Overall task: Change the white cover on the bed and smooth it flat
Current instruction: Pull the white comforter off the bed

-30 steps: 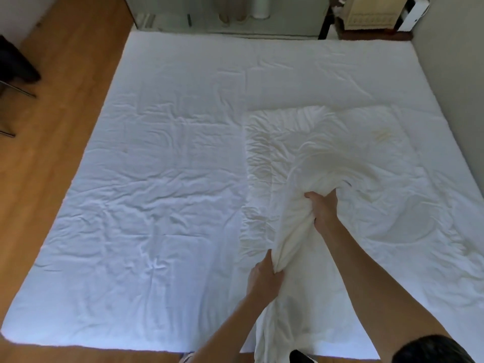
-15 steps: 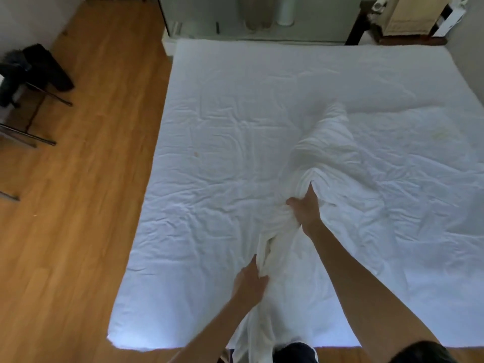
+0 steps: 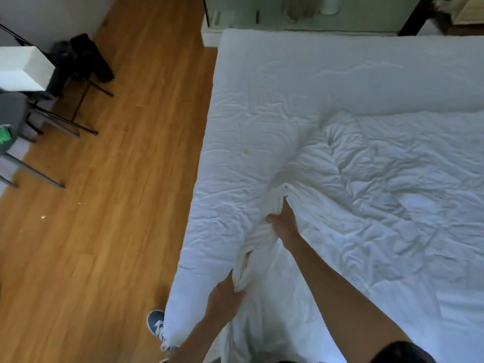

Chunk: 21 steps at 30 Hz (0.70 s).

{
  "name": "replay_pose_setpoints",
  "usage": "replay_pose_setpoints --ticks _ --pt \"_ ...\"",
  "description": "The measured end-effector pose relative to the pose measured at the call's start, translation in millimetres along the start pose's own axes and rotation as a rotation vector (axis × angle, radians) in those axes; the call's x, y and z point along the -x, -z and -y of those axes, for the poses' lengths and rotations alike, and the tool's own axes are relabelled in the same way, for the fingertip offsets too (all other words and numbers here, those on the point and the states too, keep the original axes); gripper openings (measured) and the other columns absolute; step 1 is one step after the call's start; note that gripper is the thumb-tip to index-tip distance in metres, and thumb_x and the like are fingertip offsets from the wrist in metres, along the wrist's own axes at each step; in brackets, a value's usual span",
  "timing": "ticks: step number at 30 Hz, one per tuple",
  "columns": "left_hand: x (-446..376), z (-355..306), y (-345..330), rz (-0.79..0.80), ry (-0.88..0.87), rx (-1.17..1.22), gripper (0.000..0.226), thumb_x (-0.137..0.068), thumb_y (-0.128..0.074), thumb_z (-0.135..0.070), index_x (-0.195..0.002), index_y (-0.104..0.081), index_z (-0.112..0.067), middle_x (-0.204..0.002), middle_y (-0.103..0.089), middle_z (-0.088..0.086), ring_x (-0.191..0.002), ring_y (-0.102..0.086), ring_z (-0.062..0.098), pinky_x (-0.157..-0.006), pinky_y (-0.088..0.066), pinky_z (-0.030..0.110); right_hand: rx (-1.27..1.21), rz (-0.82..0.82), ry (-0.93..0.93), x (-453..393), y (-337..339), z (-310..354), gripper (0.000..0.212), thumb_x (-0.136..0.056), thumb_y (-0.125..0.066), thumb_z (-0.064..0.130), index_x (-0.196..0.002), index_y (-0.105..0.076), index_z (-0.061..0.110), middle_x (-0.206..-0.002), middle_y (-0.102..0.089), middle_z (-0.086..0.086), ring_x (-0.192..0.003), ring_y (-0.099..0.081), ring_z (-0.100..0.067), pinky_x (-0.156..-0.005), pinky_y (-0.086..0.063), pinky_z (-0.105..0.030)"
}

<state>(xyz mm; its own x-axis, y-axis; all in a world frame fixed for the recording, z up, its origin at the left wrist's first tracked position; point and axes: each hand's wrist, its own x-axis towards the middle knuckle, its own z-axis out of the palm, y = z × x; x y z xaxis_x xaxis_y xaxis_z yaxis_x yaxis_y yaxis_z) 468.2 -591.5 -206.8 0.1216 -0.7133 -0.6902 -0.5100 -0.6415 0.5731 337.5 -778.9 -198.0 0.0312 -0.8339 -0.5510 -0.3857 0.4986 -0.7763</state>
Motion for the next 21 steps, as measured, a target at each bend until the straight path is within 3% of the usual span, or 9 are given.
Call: replay_pose_setpoints --ticks 2,5,8,10,13,15,17,21 --pt "-12 30 35 -0.005 0.012 0.034 0.053 -0.097 -0.052 -0.038 -0.145 -0.033 -0.030 -0.133 -0.053 -0.008 -0.123 -0.051 0.017 -0.093 -0.037 0.022 0.002 -0.006 0.002 -1 -46 19 0.082 -0.079 -0.059 0.004 -0.152 -0.025 0.022 -0.132 -0.055 -0.004 -0.117 -0.054 -0.030 -0.096 -0.048 -0.045" --pt "-30 81 99 0.044 -0.062 0.129 0.054 -0.087 -0.053 -0.048 -0.136 -0.038 -0.032 -0.126 -0.055 -0.013 -0.121 -0.053 0.015 -0.094 -0.042 0.019 0.037 -0.036 0.055 -6 -127 52 0.085 -0.079 -0.059 0.004 -0.153 -0.022 0.022 -0.142 -0.049 -0.004 -0.123 -0.050 -0.029 -0.100 -0.045 -0.044" --pt "-39 129 173 0.063 -0.110 0.206 0.041 -0.087 -0.053 -0.034 -0.127 -0.046 -0.024 -0.107 -0.051 -0.024 -0.100 -0.054 -0.001 -0.075 -0.042 0.003 0.145 -0.083 0.080 -4 -221 87 0.079 -0.084 -0.055 0.004 -0.153 -0.021 0.022 -0.140 -0.051 -0.004 -0.117 -0.055 -0.027 -0.089 -0.048 -0.031" --pt "-40 160 214 0.032 -0.093 0.183 0.033 -0.088 -0.052 -0.023 -0.120 -0.053 -0.024 -0.094 -0.056 -0.021 -0.083 -0.054 -0.004 -0.064 -0.044 0.008 0.254 -0.092 0.095 4 -279 108 0.073 -0.088 -0.050 0.001 -0.152 -0.022 0.022 -0.141 -0.051 -0.004 -0.117 -0.055 -0.026 -0.086 -0.048 -0.029" --pt "-36 193 257 -0.087 0.002 0.077 0.019 -0.088 -0.047 -0.004 -0.094 -0.053 -0.021 -0.081 -0.060 0.001 -0.068 -0.055 0.015 -0.061 -0.045 0.034 0.389 -0.014 0.029 11 -338 122 0.064 -0.092 -0.044 0.000 -0.150 -0.029 0.023 -0.142 -0.049 -0.006 -0.116 -0.055 -0.024 -0.092 -0.051 -0.032" --pt "-35 208 281 -0.135 0.108 0.072 0.018 -0.090 -0.048 -0.006 -0.101 -0.051 -0.019 -0.082 -0.061 0.000 -0.068 -0.059 0.019 -0.058 -0.044 0.034 0.433 0.183 -0.043 22 -369 125 0.057 -0.093 -0.050 0.009 -0.147 -0.038 0.023 -0.140 -0.051 -0.009 -0.104 -0.056 -0.018 -0.088 -0.050 -0.030" --pt "-37 218 298 -0.098 0.164 0.029 0.025 -0.093 -0.050 -0.013 -0.117 -0.047 -0.018 -0.083 -0.057 -0.004 -0.068 -0.058 0.017 -0.056 -0.043 0.030 0.431 0.310 -0.087 44 -398 122 0.056 -0.092 -0.057 0.019 -0.146 -0.041 0.019 -0.140 -0.050 -0.009 -0.110 -0.057 -0.019 -0.085 -0.045 -0.024" --pt "-38 231 322 -0.039 0.135 -0.068 0.035 -0.095 -0.050 -0.019 -0.129 -0.043 -0.016 -0.100 -0.059 0.001 -0.078 -0.059 0.019 -0.064 -0.045 0.031 0.356 0.352 -0.137 92 -431 99 0.052 -0.095 -0.057 0.024 -0.144 -0.042 0.013 -0.141 -0.048 -0.010 -0.124 -0.051 -0.024 -0.096 -0.042 -0.028"
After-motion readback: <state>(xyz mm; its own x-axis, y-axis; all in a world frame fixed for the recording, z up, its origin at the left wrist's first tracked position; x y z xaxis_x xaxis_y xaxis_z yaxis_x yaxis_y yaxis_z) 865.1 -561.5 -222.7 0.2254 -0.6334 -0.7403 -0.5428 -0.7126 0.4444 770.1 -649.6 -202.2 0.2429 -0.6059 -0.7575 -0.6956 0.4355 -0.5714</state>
